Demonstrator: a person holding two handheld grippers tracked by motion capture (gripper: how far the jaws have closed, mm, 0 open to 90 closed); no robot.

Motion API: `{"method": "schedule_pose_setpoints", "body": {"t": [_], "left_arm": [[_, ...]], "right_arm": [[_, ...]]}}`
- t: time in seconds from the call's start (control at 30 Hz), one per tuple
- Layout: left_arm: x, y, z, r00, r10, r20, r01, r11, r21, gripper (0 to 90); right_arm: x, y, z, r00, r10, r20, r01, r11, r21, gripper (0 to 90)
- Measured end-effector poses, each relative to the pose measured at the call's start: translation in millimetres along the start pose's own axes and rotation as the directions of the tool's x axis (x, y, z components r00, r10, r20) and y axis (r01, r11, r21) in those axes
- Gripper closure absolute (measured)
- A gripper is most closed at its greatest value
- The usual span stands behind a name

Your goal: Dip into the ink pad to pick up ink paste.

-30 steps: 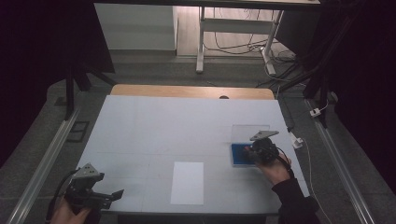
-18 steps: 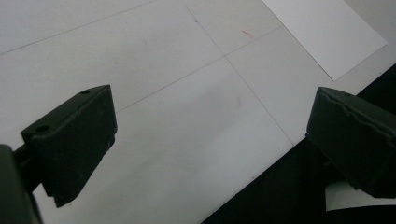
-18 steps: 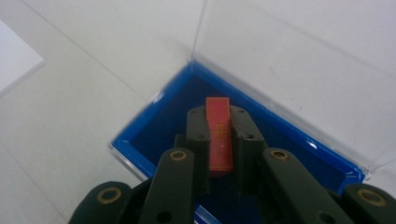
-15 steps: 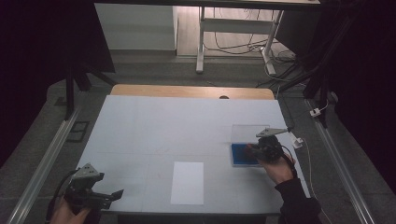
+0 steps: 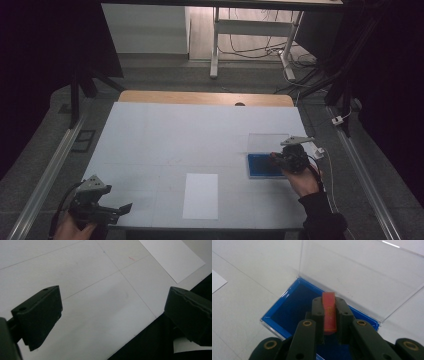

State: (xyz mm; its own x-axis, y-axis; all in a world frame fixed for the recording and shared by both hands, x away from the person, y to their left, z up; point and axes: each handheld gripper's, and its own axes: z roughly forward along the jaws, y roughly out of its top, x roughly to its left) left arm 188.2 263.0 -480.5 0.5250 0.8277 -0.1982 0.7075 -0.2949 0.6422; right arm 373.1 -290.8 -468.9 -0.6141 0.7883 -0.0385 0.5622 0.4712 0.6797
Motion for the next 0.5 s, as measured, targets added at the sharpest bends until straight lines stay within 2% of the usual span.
{"method": "schedule_pose_setpoints", "body": {"t": [0.5], "left_arm": [[-0.5, -0.1, -0.2, 1.0000, 0.007, 0.003, -0.007, 1.0000, -0.002, 1.7]], "right_arm": [[-3.4, -4.4, 12.8, 1.0000, -0.002, 0.002, 0.002, 0.999, 0.046, 79.8]]}}
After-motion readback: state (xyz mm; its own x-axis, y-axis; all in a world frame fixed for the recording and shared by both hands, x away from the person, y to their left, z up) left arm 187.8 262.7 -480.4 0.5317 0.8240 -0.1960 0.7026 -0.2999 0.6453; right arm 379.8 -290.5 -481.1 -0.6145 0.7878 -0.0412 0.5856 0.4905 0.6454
